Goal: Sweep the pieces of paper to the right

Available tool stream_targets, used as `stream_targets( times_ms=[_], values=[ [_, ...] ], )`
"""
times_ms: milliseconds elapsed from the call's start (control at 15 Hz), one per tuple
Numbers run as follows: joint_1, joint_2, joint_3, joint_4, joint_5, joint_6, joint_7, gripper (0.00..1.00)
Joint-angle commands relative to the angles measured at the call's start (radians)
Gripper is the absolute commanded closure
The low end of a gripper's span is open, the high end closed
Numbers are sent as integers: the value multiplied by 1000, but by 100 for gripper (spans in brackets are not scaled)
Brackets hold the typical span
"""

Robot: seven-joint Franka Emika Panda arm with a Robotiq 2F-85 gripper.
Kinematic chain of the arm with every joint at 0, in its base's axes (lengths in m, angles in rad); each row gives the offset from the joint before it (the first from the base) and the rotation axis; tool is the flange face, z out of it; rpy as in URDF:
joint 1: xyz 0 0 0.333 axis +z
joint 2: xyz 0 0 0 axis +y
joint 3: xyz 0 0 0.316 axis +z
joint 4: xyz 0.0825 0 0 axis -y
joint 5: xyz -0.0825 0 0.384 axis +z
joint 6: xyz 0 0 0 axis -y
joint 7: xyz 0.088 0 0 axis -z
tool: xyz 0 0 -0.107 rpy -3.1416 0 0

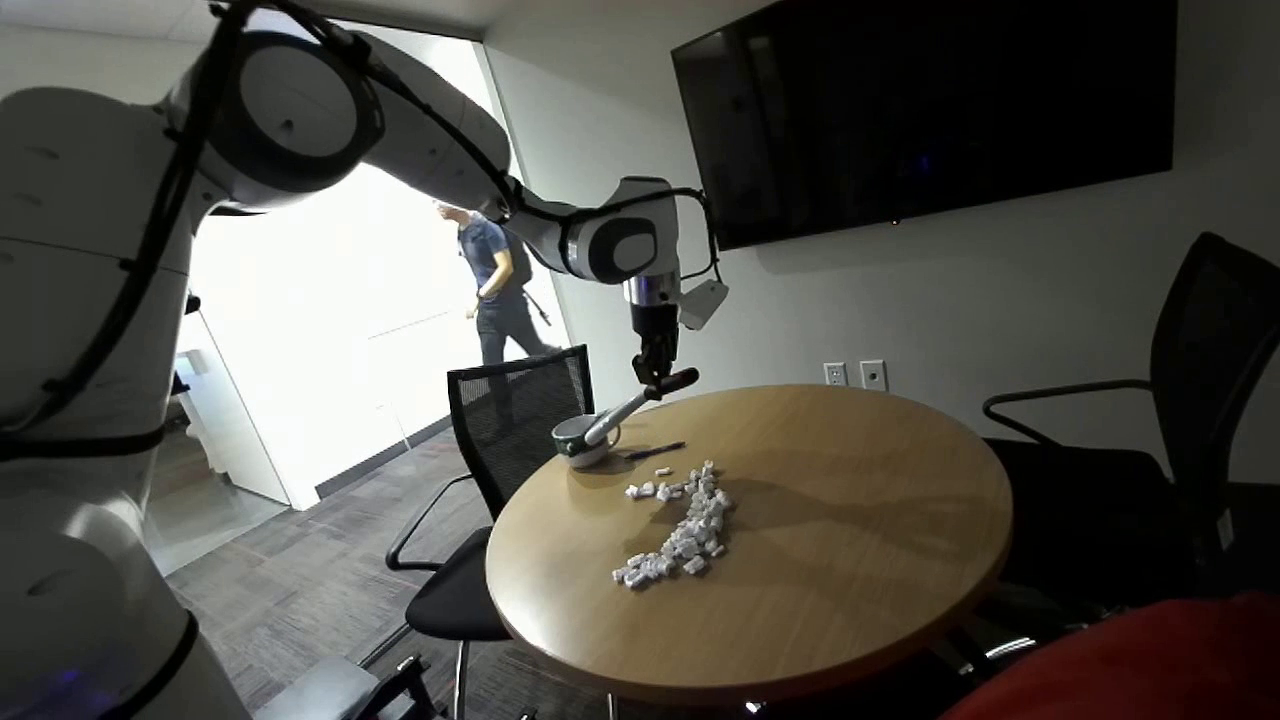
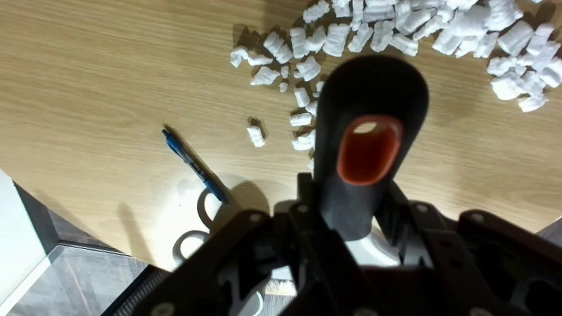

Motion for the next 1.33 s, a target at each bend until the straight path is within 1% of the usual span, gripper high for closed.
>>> stream_targets(
  times_ms=[0,267,467,867,1267],
  values=[
    [30,85,-30,160,-39,-103,129,88],
    [26,176,-34,269,-66,-143,207,88],
    [28,238,-34,312,-93,-142,243,88],
    [47,314,-37,324,-174,-96,294,88],
    [24,320,-38,308,-201,-85,291,88]
  ],
)
